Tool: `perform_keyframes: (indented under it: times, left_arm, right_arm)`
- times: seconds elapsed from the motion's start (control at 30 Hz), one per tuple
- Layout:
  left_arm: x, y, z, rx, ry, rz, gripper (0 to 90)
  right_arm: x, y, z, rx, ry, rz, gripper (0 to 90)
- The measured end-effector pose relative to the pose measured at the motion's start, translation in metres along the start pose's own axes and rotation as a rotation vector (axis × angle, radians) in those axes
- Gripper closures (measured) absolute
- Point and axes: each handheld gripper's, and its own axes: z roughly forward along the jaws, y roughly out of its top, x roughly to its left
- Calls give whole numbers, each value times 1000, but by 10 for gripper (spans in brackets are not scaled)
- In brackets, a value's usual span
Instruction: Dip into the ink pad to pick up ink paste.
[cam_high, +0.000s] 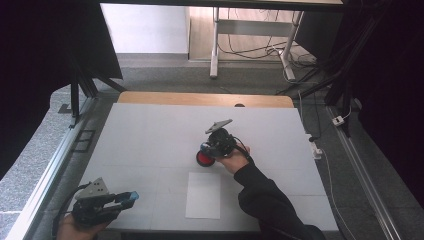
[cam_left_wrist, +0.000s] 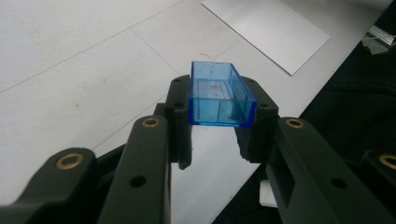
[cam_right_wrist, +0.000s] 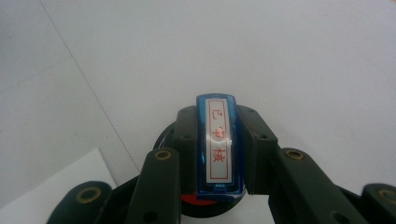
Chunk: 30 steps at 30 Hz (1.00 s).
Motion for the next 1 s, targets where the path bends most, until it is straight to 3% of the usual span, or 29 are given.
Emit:
perform_keyframes:
  times: [0.2,0.43,0.8,1.0]
  left_arm:
    - [1,0,0,-1,-1,-3,688]
    - [1,0,0,-1,2,-15,688]
    - [2,0,0,-4,1,-22,688]
    - [2,0,0,-4,0,-21,688]
  right_arm:
    - [7,1,0,7,-30,-34,715]
    - [-1,-2,-1,-11,5,17,713]
    - [4,4,-8,-35,30,4,712]
    - [5,4,-7,-19,49,10,713]
